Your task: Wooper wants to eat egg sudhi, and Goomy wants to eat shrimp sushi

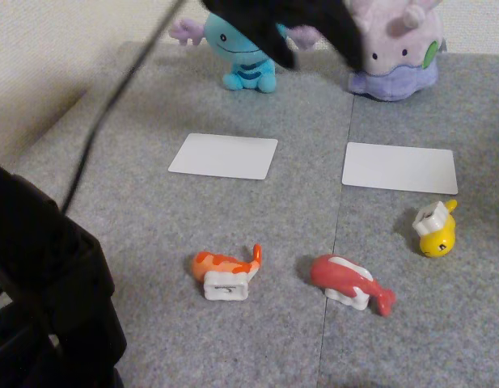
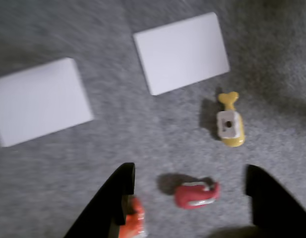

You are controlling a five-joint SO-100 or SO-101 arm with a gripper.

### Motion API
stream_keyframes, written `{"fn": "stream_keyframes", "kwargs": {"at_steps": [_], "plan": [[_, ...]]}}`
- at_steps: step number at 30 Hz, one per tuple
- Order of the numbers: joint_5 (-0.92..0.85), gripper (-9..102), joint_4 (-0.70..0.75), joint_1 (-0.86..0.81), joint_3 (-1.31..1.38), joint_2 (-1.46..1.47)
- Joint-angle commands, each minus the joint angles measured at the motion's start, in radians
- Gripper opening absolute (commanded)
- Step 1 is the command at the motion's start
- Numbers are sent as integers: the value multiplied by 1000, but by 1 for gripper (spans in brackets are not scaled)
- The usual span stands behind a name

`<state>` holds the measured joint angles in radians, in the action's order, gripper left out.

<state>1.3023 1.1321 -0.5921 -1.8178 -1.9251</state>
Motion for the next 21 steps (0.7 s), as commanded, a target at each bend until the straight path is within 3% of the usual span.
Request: {"fn": "stream_keyframes", "kwargs": {"at_steps": [1, 12, 21], "plan": [[-66, 31, -14, -74, 95, 95], [-209, 41, -3, -123, 198, 419], [-241, 35, -98, -190, 201, 534]]}}
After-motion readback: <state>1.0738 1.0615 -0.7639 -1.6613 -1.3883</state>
